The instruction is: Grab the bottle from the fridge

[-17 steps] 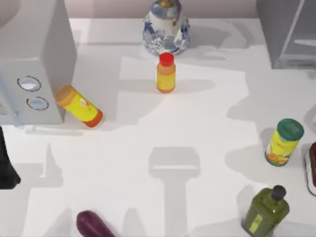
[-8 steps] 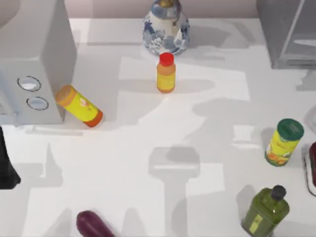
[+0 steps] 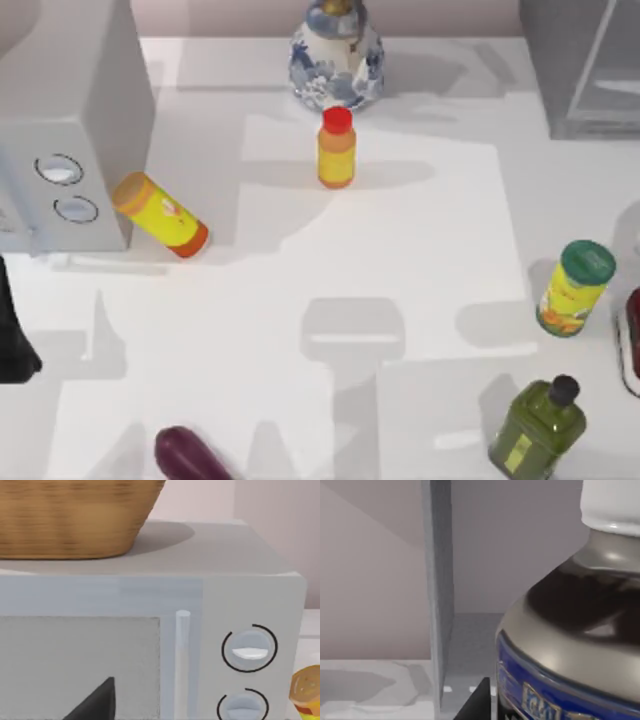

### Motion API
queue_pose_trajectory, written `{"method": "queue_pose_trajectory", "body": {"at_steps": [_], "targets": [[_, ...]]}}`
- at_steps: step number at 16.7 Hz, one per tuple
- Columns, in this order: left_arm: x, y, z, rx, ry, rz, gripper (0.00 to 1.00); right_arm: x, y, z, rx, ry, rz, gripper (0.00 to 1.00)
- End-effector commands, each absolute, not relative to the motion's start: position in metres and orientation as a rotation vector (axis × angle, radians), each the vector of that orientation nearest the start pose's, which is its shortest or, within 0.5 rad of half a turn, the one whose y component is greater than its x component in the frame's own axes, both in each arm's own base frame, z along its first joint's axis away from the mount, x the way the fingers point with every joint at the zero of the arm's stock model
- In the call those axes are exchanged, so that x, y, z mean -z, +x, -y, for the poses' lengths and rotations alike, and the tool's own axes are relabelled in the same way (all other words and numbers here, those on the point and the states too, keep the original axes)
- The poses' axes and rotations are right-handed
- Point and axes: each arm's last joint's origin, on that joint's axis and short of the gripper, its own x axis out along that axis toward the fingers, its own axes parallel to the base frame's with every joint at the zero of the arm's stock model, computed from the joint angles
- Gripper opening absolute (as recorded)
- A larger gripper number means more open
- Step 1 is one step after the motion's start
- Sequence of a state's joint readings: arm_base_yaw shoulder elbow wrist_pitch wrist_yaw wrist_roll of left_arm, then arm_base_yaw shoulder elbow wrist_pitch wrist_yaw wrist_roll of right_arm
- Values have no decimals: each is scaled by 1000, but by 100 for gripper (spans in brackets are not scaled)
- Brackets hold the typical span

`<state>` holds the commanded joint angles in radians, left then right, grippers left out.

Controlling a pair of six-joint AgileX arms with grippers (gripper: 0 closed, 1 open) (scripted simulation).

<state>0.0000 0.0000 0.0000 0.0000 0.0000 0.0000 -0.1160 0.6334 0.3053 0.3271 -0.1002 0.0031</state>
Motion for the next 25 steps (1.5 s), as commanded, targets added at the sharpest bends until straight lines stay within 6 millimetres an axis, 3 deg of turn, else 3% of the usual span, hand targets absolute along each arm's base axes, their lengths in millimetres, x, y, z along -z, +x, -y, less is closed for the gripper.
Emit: {"method": "queue_pose_trajectory", "body": {"at_steps": [4, 8, 16, 19, 25], "targets": [[-160, 106, 1, 0, 0, 0, 100, -196, 121, 6, 7, 0, 4, 0], [-160, 106, 1, 0, 0, 0, 100, -167, 107, 2, 1, 1, 0, 0], [-160, 106, 1, 0, 0, 0, 100, -160, 106, 1, 1, 2, -1, 0], [-160, 106, 1, 0, 0, 0, 100, -175, 106, -2, -5, -1, 40, 0], [-160, 106, 1, 0, 0, 0, 100, -244, 124, -25, -20, 22, 166, 0]]}}
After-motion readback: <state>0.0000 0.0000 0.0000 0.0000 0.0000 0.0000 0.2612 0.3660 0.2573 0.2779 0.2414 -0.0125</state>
